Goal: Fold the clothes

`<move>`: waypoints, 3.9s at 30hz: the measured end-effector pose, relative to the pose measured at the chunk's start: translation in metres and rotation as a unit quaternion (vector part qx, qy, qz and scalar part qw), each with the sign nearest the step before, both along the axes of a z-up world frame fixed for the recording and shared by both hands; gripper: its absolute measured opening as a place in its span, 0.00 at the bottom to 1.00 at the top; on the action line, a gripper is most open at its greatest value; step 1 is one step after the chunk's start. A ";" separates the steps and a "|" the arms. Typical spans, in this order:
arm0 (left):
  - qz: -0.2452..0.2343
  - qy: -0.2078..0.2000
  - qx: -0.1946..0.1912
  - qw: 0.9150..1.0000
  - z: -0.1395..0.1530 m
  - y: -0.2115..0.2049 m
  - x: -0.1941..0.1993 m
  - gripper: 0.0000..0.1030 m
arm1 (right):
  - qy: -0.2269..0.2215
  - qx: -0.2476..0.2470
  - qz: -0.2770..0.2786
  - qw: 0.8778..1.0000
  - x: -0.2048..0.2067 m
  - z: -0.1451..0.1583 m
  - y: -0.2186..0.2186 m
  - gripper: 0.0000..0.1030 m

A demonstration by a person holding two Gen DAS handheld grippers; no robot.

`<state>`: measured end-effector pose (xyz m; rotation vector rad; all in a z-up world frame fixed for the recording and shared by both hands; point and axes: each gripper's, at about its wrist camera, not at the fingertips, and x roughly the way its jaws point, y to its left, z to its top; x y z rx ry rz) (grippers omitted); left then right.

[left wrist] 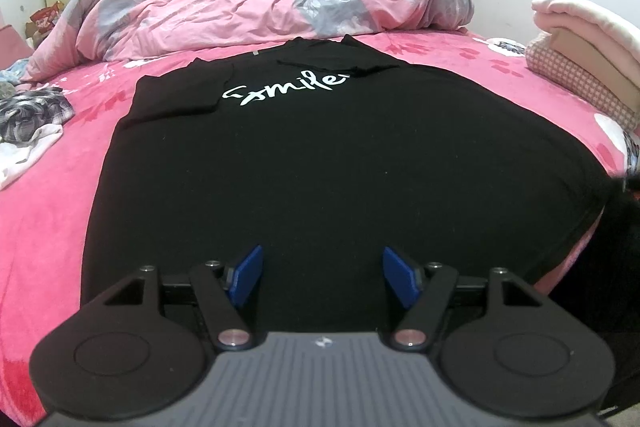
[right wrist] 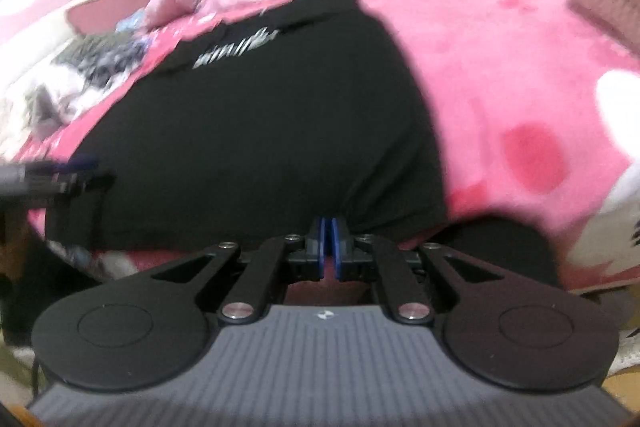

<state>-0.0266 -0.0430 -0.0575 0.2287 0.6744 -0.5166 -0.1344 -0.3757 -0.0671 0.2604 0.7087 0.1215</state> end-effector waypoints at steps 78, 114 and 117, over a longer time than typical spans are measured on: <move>0.006 0.047 -0.017 0.999 0.003 0.012 0.009 0.79 | 0.044 0.312 -0.088 0.945 0.251 -0.024 -0.040 0.11; 0.027 0.061 -0.037 0.997 0.004 0.052 -0.009 0.80 | 0.149 0.307 0.155 0.927 0.133 -0.003 0.075 0.14; 0.034 0.063 -0.038 0.997 0.005 0.052 -0.010 0.80 | 0.072 0.287 0.121 0.948 0.162 0.017 0.063 0.14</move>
